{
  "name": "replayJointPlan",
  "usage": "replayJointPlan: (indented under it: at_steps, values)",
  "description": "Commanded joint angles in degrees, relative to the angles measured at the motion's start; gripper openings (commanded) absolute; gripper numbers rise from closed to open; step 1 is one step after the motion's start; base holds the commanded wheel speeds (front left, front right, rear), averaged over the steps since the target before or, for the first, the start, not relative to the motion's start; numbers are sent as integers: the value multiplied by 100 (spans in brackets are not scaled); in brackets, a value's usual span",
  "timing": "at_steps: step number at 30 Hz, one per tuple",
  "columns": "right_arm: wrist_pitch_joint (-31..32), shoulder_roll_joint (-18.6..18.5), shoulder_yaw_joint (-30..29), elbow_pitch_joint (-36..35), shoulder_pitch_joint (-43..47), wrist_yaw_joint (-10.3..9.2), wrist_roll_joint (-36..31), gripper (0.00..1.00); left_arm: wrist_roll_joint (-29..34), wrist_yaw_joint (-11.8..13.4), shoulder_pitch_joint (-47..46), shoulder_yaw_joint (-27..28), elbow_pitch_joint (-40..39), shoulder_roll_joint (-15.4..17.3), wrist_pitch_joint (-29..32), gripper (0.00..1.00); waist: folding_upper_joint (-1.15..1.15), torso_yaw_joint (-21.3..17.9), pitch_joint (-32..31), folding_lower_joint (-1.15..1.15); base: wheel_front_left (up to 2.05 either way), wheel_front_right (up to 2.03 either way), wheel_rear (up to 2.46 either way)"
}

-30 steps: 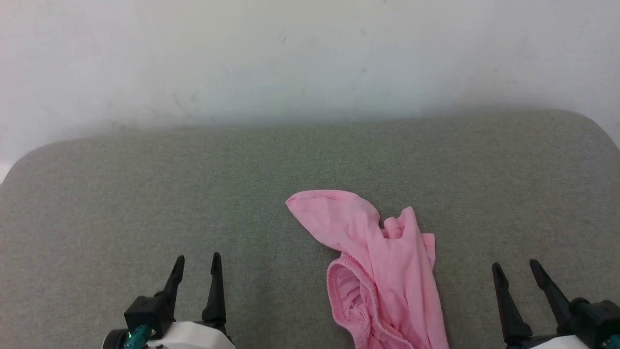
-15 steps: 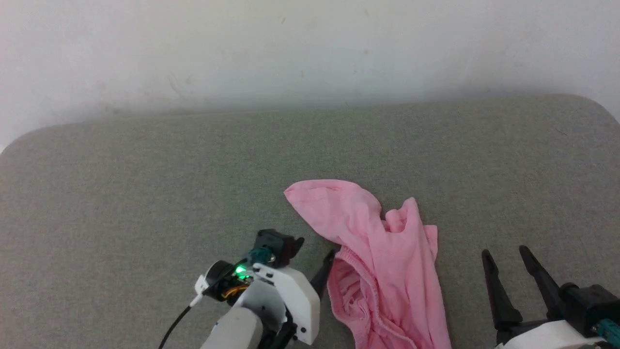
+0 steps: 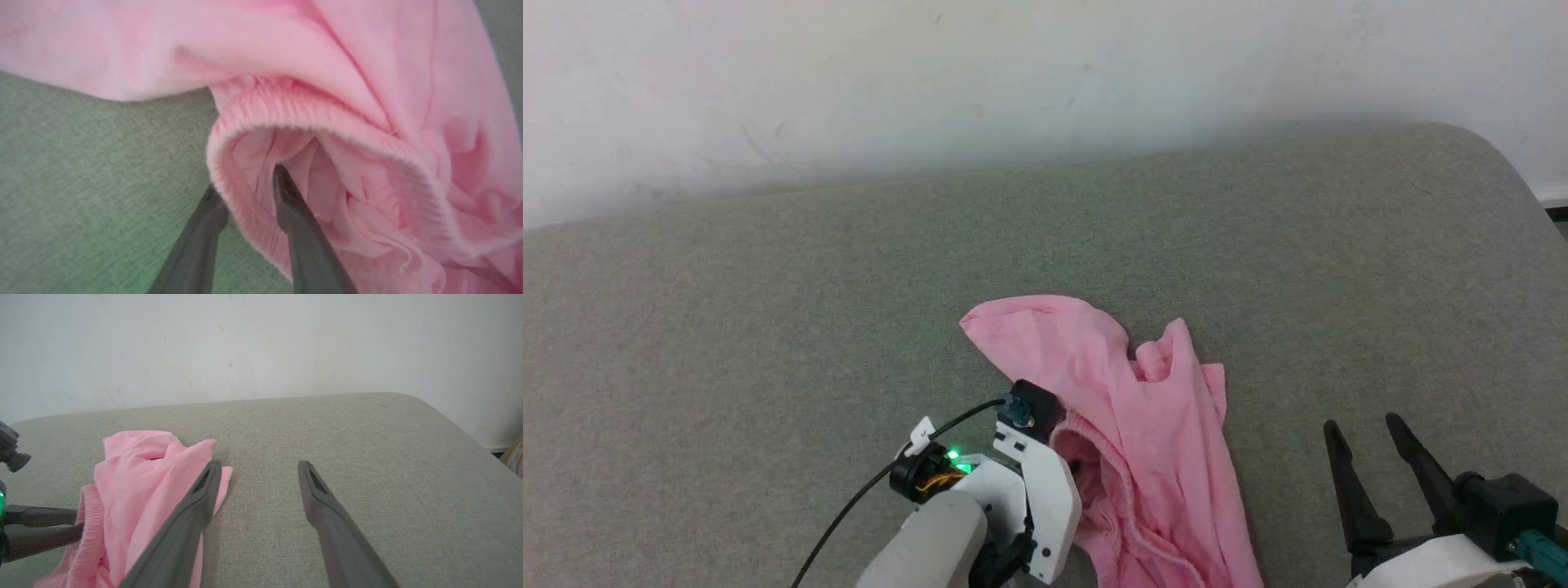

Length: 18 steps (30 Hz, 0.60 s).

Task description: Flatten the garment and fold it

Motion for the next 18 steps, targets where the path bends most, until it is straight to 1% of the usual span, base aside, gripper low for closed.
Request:
replayJointPlan:
  at_steps: [1, 4, 7, 10, 13, 16, 18]
  values:
    - [-25, 4, -16, 19, -39, -5, 36, 100, -60, -60, 80, -53, 97, 66, -20, 0, 0, 4, -27, -1, 0, 0, 0]
    - [-20, 27, -56, 30, 20, -5, 29, 100, -114, -12, 162, 99, -165, 314, -215, 0, 0, 43, -104, -1, 0, 0, 0]
    - [-9, 53, -108, 2, 80, -5, -5, 100, -144, 215, 424, 360, -715, 725, -339, 0, 0, 104, -195, -1, 0, 0, 0]
    - [9, 79, -148, -55, 143, -5, -48, 100, -263, 596, 937, 754, -1457, 1164, -326, 0, 0, 159, -257, -1, 0, 0, 0]
    - [23, 104, -185, -135, 202, -5, -75, 100, -478, 1098, 1642, 1250, -2195, 1526, -188, 0, 0, 214, -290, -1, 0, 0, 0]
    - [43, 122, -182, -196, 247, -5, -112, 100, -759, 1588, 2423, 1763, -2674, 1743, -59, 0, 0, 235, -321, -1, 0, 0, 0]
    - [55, 132, -180, -229, 272, -5, -131, 100, -1012, 1795, 2879, 2056, -2828, 1761, -24, 0, 0, 246, -340, -1, 0, 0, 0]
